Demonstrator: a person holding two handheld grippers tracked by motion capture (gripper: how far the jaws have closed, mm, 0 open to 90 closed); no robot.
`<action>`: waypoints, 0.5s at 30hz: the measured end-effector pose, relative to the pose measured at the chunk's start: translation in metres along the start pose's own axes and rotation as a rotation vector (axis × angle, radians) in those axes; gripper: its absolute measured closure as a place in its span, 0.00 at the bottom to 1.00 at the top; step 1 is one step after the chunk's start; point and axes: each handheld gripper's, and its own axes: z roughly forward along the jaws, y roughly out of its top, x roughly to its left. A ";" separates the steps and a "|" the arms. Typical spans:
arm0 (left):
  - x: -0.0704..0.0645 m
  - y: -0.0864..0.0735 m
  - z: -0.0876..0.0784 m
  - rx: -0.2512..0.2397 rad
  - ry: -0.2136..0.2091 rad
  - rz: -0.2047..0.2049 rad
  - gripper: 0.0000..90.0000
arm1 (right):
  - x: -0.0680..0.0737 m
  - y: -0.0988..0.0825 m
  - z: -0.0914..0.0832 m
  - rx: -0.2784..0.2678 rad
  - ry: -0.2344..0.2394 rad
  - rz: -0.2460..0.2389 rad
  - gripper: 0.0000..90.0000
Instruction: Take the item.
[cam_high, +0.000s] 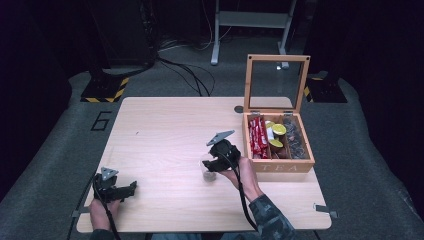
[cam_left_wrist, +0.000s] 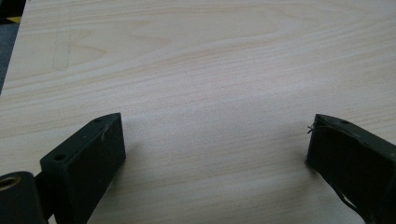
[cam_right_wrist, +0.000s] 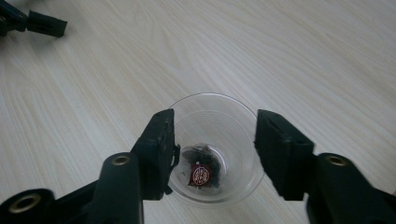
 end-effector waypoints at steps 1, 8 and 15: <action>0.000 0.000 0.000 0.000 0.000 0.000 0.05 | -0.001 0.000 -0.002 -0.007 0.002 0.003 0.43; 0.000 0.000 0.000 0.000 0.000 0.000 0.05 | -0.003 -0.006 -0.021 -0.066 -0.004 0.016 0.18; 0.000 0.000 0.000 0.000 0.000 0.001 0.05 | -0.004 -0.017 -0.039 -0.101 -0.035 0.026 0.12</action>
